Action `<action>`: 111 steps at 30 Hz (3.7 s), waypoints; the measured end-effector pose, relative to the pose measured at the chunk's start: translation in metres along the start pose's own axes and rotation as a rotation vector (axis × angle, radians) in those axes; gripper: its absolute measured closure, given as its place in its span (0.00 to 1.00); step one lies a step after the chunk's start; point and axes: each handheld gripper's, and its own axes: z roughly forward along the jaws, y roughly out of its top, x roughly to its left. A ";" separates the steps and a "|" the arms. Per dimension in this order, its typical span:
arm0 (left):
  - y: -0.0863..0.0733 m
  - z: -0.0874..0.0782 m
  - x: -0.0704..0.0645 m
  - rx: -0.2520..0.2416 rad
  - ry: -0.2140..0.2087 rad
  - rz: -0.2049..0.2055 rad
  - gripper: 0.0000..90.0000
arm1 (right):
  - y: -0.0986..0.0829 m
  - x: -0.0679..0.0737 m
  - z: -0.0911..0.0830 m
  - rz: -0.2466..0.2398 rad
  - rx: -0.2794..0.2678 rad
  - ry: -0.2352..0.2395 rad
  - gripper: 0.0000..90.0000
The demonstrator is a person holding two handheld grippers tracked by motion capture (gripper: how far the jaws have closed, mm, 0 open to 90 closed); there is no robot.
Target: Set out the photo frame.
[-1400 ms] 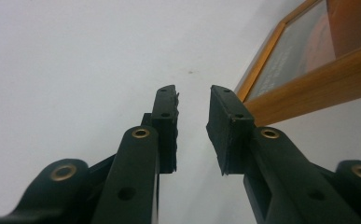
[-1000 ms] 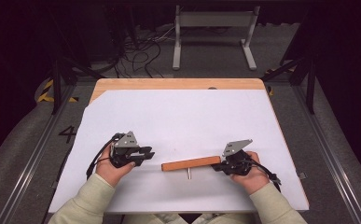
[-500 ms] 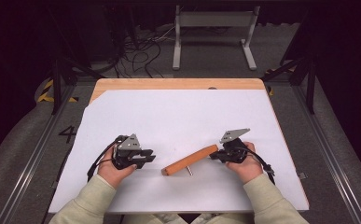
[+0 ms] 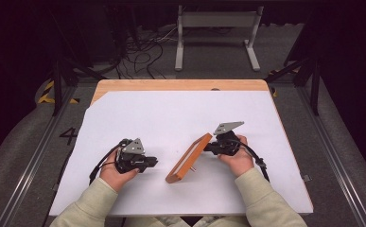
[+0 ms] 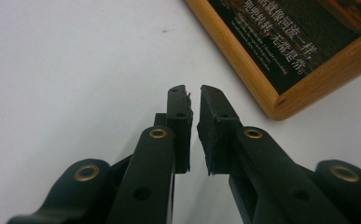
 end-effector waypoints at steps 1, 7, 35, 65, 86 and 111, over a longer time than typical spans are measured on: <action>0.000 0.000 -0.001 0.001 -0.007 -0.001 0.92 | 0.002 0.001 0.000 -0.008 0.000 -0.004 1.00; 0.001 0.005 -0.004 0.018 -0.027 0.021 0.94 | 0.000 0.000 -0.008 -0.005 -0.003 -0.041 1.00; 0.019 0.045 -0.035 0.117 -0.243 0.102 1.00 | -0.019 0.009 -0.063 -0.007 -0.050 -0.095 1.00; 0.054 0.089 -0.073 0.085 -0.298 0.177 1.00 | -0.044 0.024 -0.098 -0.011 -0.056 -0.117 1.00; 0.065 0.089 -0.081 0.059 -0.248 0.171 1.00 | -0.057 0.042 -0.093 -0.045 0.052 -0.024 1.00; 0.040 0.034 -0.034 -0.008 -0.169 0.022 0.97 | -0.055 0.084 -0.043 -0.174 0.165 0.084 1.00</action>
